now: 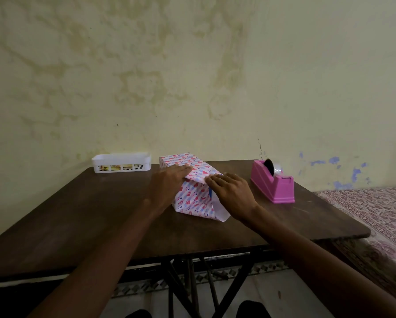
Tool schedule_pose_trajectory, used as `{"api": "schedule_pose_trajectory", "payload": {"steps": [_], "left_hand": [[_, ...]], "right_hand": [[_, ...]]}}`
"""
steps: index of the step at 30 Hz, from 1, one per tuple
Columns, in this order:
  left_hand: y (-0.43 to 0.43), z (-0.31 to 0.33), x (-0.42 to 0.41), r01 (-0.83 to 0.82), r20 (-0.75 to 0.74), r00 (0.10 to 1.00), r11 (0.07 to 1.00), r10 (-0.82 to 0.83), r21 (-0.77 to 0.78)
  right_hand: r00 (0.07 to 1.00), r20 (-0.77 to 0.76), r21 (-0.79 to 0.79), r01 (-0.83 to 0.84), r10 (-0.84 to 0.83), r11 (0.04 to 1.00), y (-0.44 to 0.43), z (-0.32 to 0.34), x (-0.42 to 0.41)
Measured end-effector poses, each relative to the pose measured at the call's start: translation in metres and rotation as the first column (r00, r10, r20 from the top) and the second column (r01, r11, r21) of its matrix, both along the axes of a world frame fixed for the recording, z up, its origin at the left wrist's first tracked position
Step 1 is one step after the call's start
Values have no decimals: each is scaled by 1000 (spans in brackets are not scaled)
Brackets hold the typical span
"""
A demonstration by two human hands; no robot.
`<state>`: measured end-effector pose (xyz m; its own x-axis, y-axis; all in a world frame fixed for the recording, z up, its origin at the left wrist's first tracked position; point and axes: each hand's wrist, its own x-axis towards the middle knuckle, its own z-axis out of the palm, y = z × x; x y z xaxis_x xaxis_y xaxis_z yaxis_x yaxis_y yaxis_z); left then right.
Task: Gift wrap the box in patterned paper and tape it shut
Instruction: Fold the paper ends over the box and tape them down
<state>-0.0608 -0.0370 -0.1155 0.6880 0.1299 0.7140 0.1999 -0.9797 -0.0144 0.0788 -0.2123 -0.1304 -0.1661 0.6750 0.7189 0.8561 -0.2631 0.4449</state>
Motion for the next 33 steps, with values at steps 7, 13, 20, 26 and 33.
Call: {"api": "schedule_pose_trajectory", "payload": {"steps": [7,13,20,26,33], "left_hand": [[0,-1,1,9,28,1000,1000,-10,25],[8,-2,0,25,2,1000,1000,-25,8],[13,17,-11,39,-118,991,977,-64,-209],[8,22,-1,16,9,1000,937,-13,-349],[13,26,1,-7,12,1000,925,13,-379]], "right_hand": [[1000,10,-21,-21,21,1000,-5,-1,3],[997,45,-30,-54,56,998,-5,-9,2],[995,50,-124,-76,82,989,10,-14,5],[992,73,-149,-90,101,985,20,-16,8],[997,-31,-236,-82,76,968,26,-17,17]]}}
